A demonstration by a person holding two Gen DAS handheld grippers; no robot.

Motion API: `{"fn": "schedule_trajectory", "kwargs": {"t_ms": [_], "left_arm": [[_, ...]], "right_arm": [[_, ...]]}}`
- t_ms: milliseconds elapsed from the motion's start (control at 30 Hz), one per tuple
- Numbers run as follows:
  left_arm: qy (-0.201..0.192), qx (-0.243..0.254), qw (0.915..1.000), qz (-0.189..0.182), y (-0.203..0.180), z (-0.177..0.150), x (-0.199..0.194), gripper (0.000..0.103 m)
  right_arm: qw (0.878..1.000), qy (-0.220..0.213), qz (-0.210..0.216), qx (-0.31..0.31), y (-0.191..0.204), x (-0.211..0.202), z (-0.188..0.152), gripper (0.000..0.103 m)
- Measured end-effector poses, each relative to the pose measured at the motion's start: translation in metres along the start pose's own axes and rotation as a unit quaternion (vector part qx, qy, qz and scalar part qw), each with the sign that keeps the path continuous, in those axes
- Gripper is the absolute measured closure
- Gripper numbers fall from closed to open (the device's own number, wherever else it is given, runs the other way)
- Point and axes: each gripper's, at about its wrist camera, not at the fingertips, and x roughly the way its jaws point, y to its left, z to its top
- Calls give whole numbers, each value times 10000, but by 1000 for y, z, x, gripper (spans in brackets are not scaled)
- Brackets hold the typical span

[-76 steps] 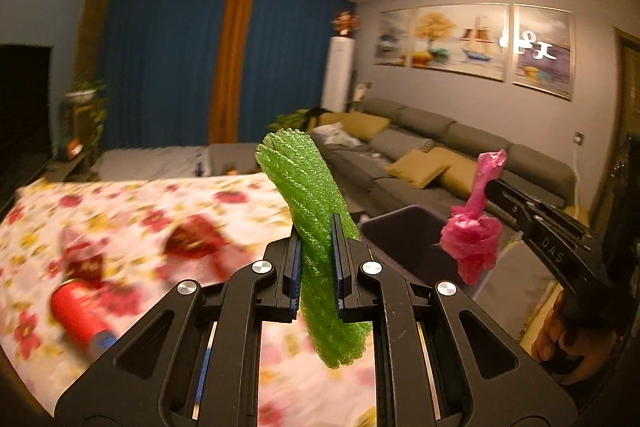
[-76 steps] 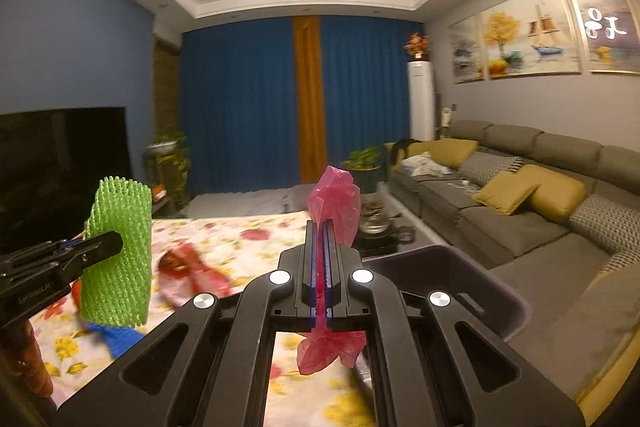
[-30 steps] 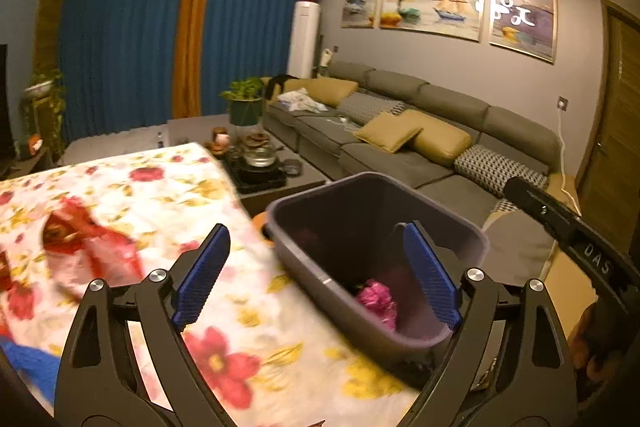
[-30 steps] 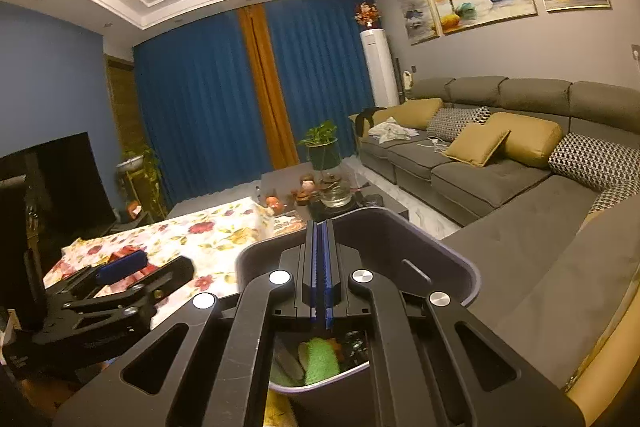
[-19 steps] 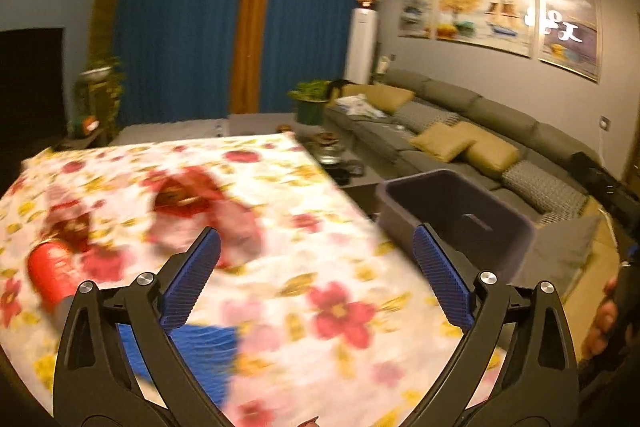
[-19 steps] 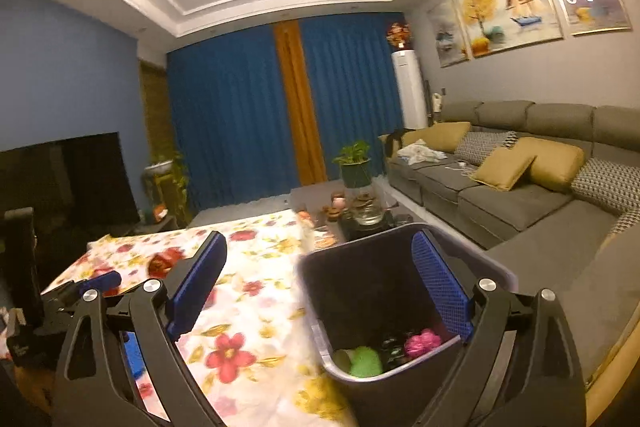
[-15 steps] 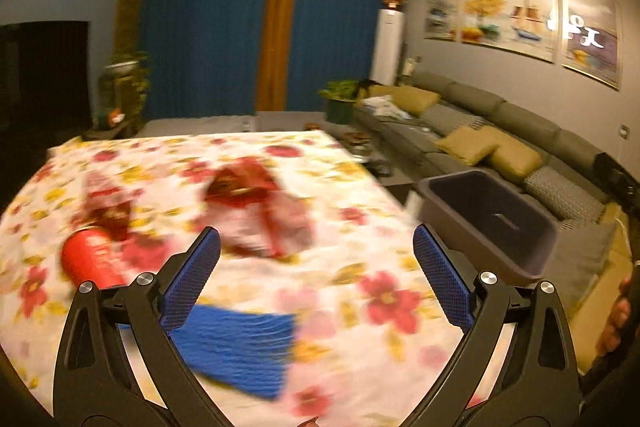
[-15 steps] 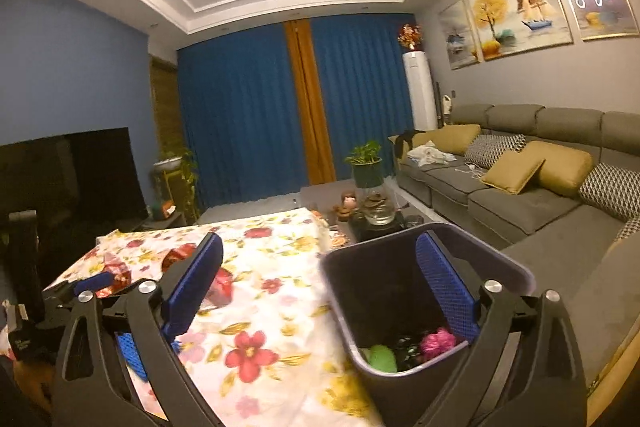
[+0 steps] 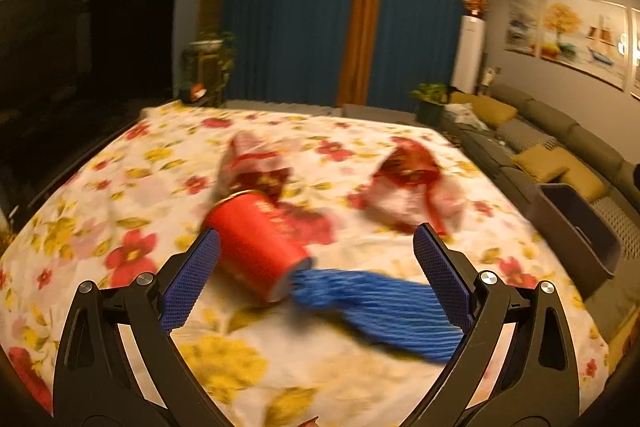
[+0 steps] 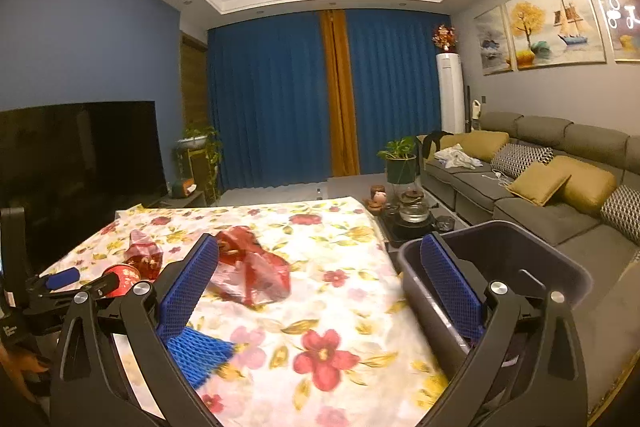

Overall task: Collect trash
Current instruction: 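Move both open grippers back over the bed toward the second red cup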

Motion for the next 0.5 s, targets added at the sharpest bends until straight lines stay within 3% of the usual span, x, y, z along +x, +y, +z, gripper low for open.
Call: {"fn": "schedule_trajectory", "kwargs": {"t_ms": [233,500], "left_arm": [[417,-555,9972,290,33,0,24,8],[917,-801,9919,351,35,5,60,8]], "right_arm": [[9997,65,204,-131,28,14,-6,6],[9986,146,434,-259,46,31,-2,6]]}}
